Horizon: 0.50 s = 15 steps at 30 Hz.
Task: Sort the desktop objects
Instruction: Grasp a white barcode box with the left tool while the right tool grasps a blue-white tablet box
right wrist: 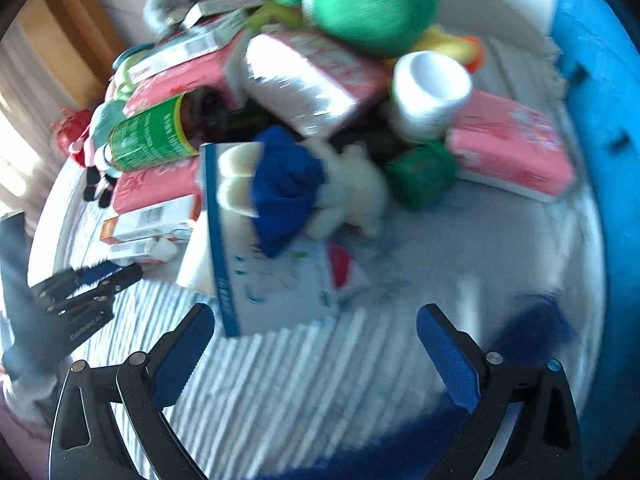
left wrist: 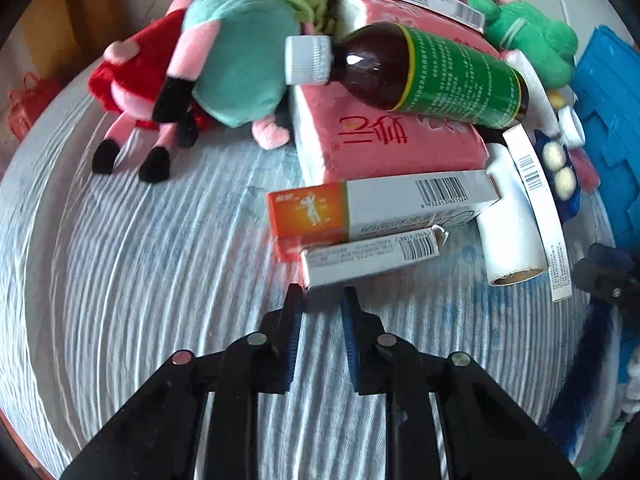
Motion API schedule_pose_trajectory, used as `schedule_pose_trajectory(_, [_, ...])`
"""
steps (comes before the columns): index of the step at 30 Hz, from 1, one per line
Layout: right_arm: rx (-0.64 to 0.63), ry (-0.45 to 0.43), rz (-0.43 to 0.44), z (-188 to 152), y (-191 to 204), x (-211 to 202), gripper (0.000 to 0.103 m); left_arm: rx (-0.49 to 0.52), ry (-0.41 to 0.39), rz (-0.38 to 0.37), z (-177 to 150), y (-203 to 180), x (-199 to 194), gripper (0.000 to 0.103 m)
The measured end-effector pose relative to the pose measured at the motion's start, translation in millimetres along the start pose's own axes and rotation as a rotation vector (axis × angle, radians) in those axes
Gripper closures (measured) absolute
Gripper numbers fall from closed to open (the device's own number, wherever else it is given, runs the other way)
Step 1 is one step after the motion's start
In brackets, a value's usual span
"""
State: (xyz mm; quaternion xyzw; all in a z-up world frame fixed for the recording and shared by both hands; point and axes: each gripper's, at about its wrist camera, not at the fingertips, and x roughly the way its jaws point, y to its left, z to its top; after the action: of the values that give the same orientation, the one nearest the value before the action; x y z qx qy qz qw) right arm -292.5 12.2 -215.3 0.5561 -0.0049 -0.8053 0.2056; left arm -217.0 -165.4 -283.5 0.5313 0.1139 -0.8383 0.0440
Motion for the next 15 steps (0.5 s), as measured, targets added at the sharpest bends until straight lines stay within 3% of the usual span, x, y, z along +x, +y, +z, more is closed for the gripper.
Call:
schedule_pose_trajectory(2, [-0.016, 0.008, 0.014, 5, 5, 10, 0.000, -0.054, 0.014, -0.030, -7, 6, -3, 0.084])
schedule_pose_trajectory(5, [-0.008, 0.014, 0.049, 12, 5, 21, 0.003, 0.001, 0.031, -0.025, -14, -1, -4, 0.084])
schedule_pose_trajectory(6, [0.009, 0.014, 0.079, 13, 2, 20, 0.007, 0.016, 0.031, -0.015, -16, -3, -5, 0.084])
schedule_pose_trajectory(7, [0.020, 0.011, 0.096, 12, 1, 18, 0.023, 0.025, 0.018, -0.003, -16, -4, -8, 0.084])
schedule_pose_trajectory(8, [0.027, 0.009, 0.092, 11, -1, 15, 0.030, 0.031, 0.006, 0.002, -15, -5, -11, 0.084])
schedule_pose_trajectory(11, [-0.011, 0.019, -0.001, 3, -1, 10, 0.030, 0.051, -0.037, -0.019, -6, -8, -21, 0.084])
schedule_pose_trajectory(13, [-0.002, 0.025, -0.004, -3, -5, 6, 0.032, 0.092, -0.040, -0.037, 1, -16, -19, 0.077])
schedule_pose_trajectory(15, [0.008, 0.028, -0.001, -8, -9, 0, 0.037, 0.148, -0.032, -0.031, 6, -27, -10, 0.053])
